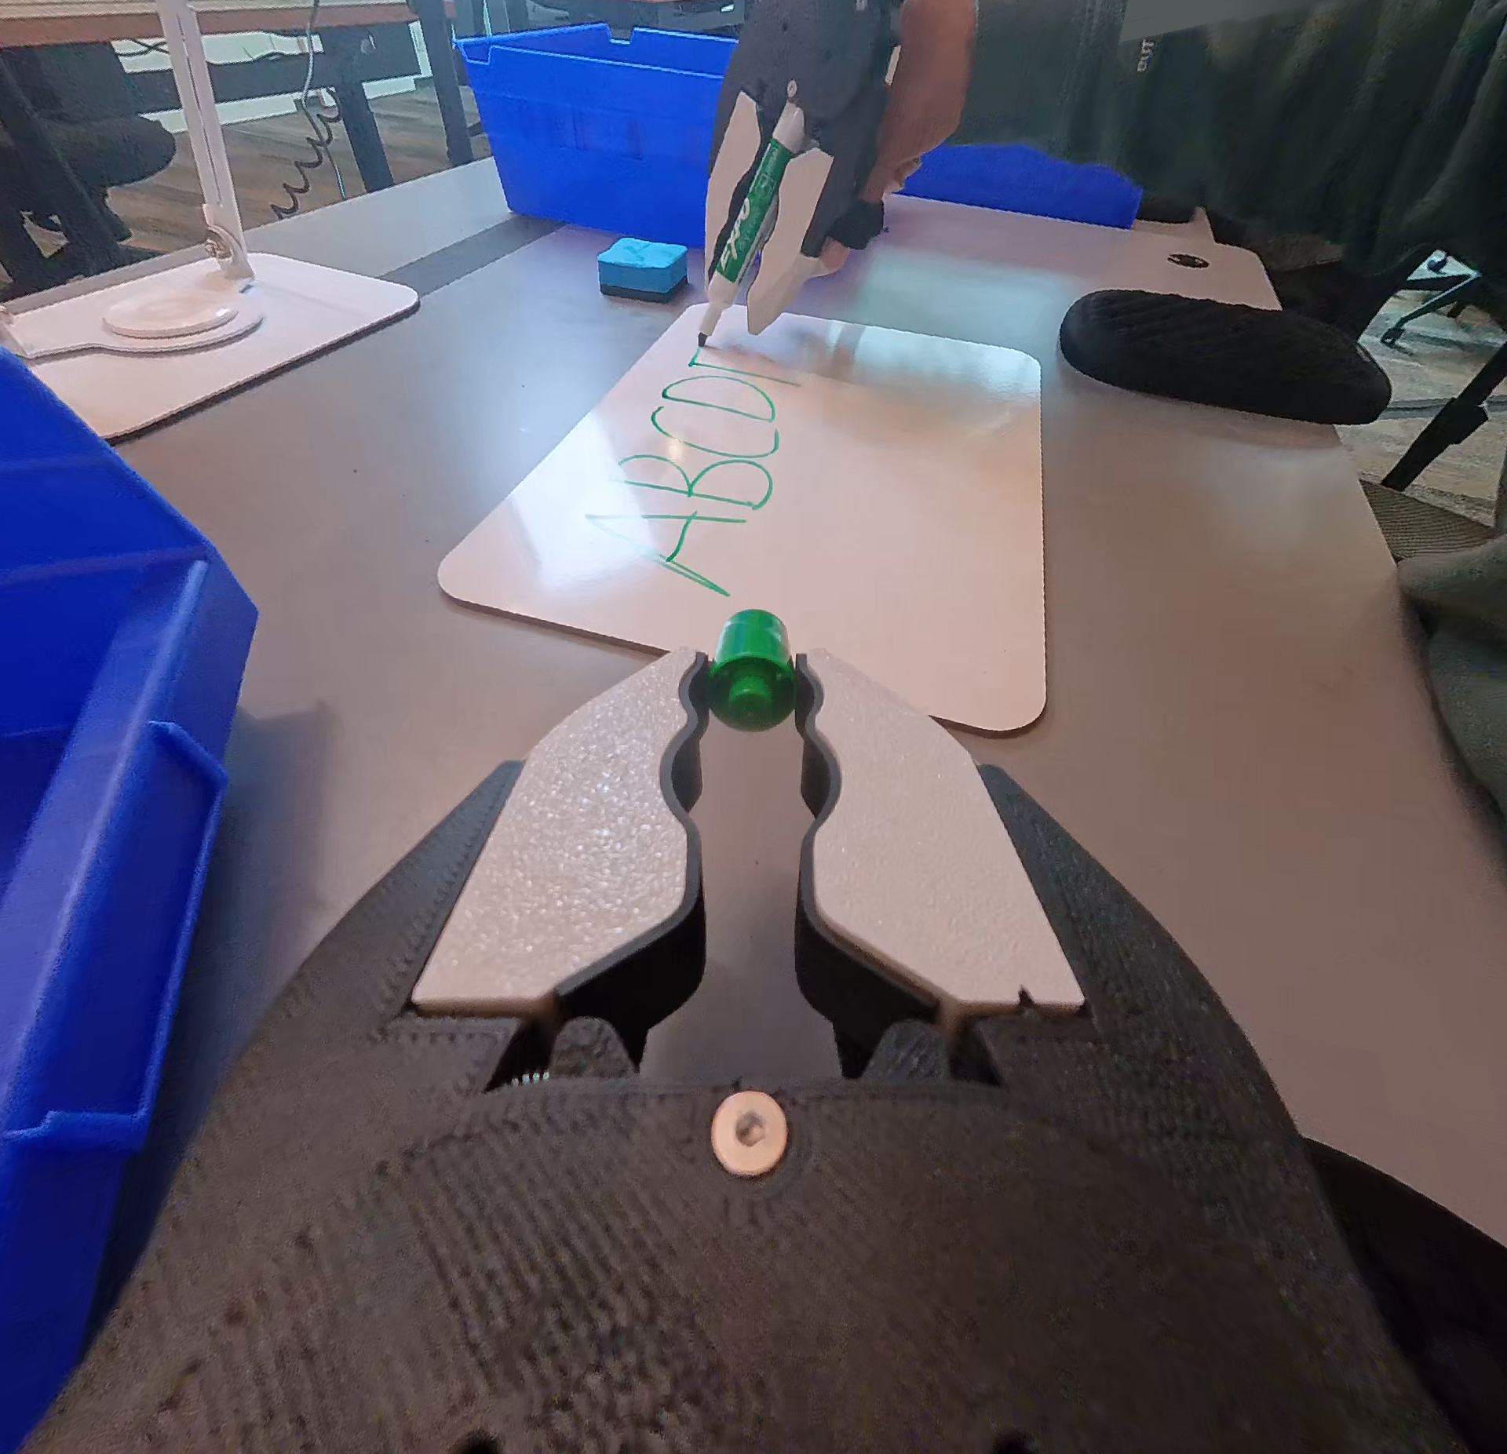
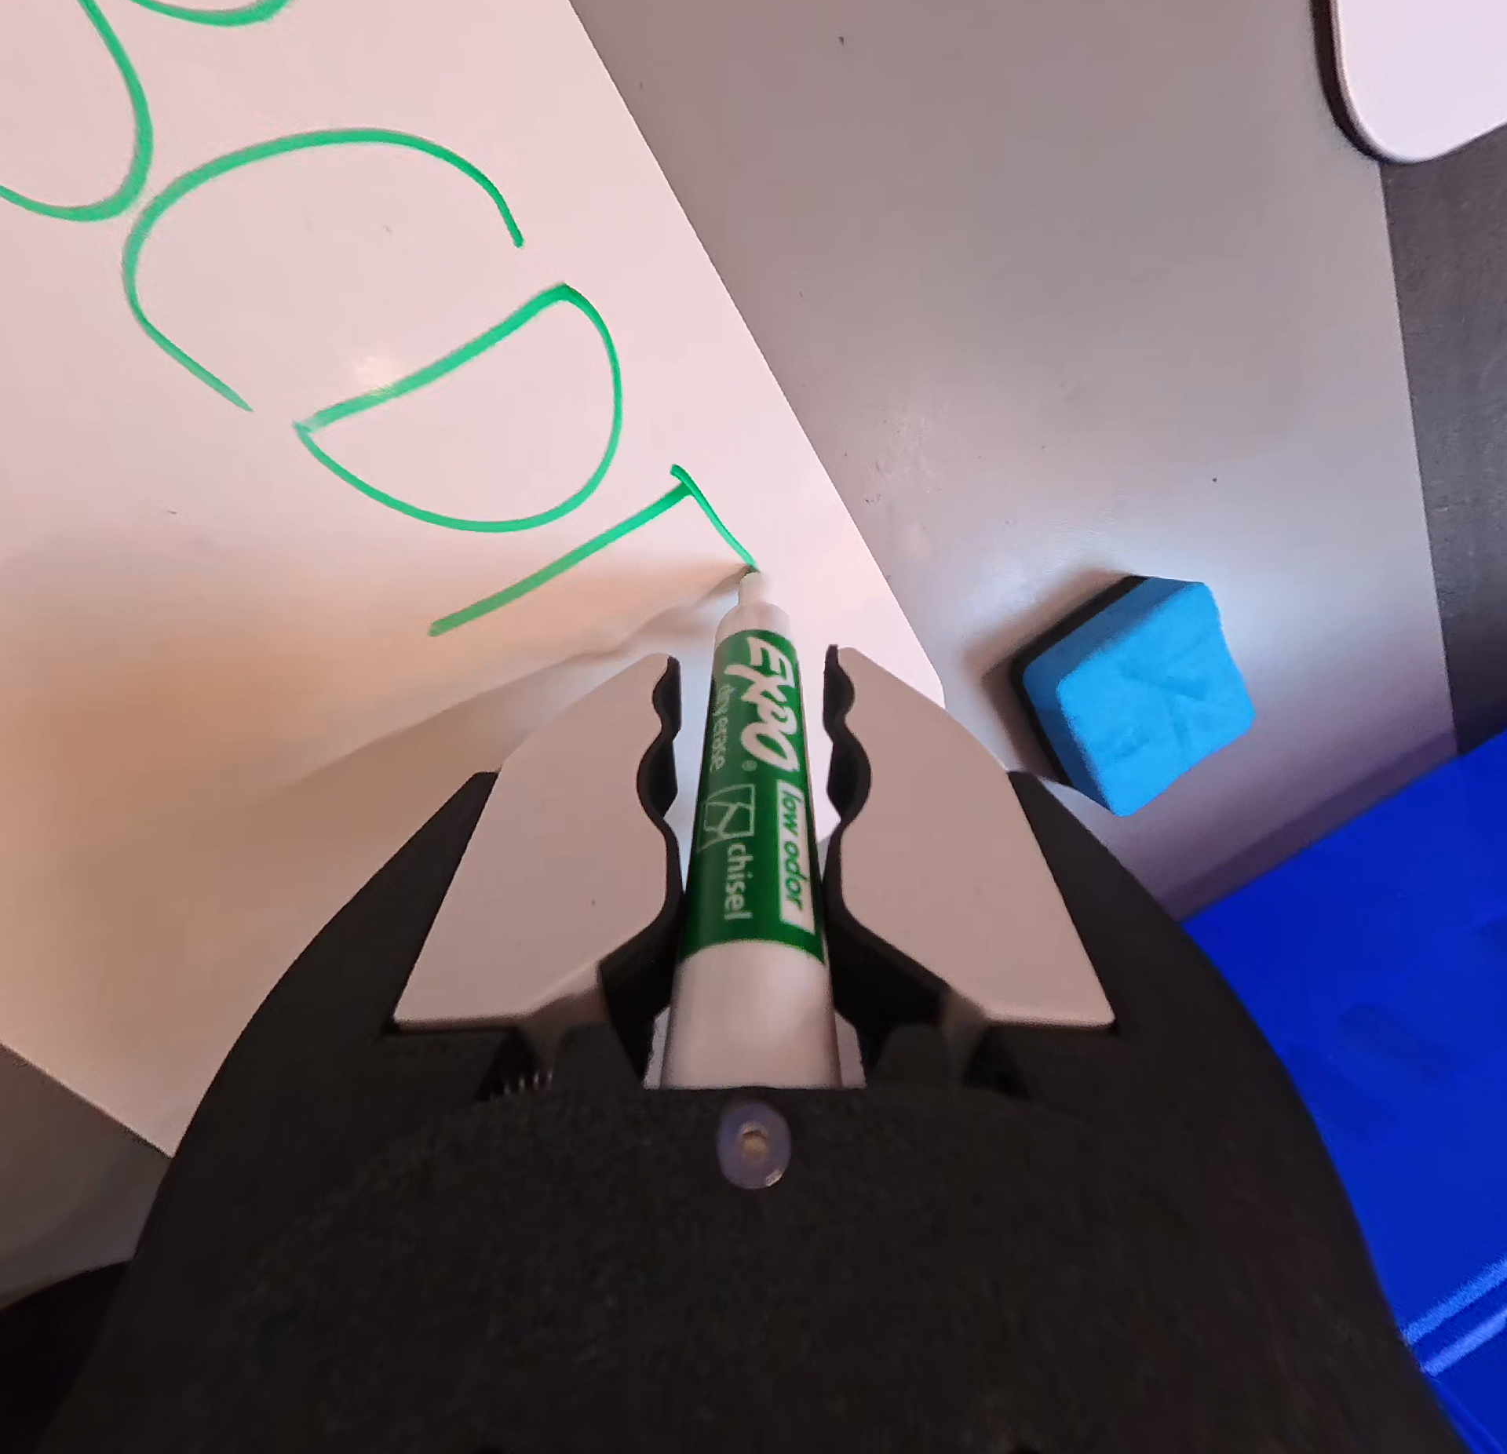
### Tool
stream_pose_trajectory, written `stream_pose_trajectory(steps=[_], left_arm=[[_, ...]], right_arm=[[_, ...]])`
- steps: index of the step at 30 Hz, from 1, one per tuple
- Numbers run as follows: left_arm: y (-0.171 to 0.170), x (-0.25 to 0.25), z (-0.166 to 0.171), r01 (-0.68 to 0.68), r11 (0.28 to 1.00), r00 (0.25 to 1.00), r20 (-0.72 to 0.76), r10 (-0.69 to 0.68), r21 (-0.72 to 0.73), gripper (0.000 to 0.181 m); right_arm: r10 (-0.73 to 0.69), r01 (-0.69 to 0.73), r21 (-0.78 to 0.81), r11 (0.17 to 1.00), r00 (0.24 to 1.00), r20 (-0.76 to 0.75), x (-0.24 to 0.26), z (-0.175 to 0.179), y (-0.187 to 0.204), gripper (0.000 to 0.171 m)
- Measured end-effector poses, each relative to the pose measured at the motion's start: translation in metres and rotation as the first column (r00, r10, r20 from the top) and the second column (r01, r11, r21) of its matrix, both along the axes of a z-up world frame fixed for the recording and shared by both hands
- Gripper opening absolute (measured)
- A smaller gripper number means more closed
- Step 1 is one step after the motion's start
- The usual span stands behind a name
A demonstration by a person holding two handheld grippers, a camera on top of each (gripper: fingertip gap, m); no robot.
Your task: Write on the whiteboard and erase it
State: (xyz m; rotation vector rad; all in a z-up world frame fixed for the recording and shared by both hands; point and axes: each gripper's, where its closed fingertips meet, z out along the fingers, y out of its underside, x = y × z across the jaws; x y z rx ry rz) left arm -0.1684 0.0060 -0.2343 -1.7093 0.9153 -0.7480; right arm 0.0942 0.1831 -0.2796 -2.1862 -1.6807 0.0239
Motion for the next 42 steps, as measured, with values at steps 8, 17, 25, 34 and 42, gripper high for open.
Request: stream_pose_trajectory(steps=[8, 17, 25, 34, 42], left_arm=[[0.000, 0.001, 0.000, 0.004, 1.000, 1.000, 0.001, -0.004, 0.000, 0.020], [0.000, 0.001, 0.000, 0.005, 1.000, 1.000, -0.008, -0.004, 0.007, 0.020], [0.001, 0.002, -0.001, 0.005, 1.000, 1.000, -0.007, -0.005, 0.004, 0.020], [0.001, 0.002, -0.001, 0.005, 1.000, 1.000, -0.009, -0.005, 0.008, 0.020], [0.001, 0.001, -0.001, 0.004, 1.000, 1.000, -0.009, -0.004, 0.005, 0.020]], right_arm=[[0.070, -0.072, -0.058, 0.996, 0.997, -0.040, -0.016, 0.006, -0.042, 0.034], [0.024, -0.023, -0.012, 1.000, 0.995, 0.098, 0.016, 0.001, -0.035, 0.034], [0.064, -0.064, -0.061, 0.996, 0.998, -0.012, -0.003, 0.008, -0.061, 0.034], [0.038, -0.036, -0.080, 0.996, 0.999, 0.025, 0.014, 0.001, -0.061, 0.034], [-0.018, 0.018, -0.040, 0.999, 1.000, 0.004, 0.027, 0.010, -0.042, 0.034]])
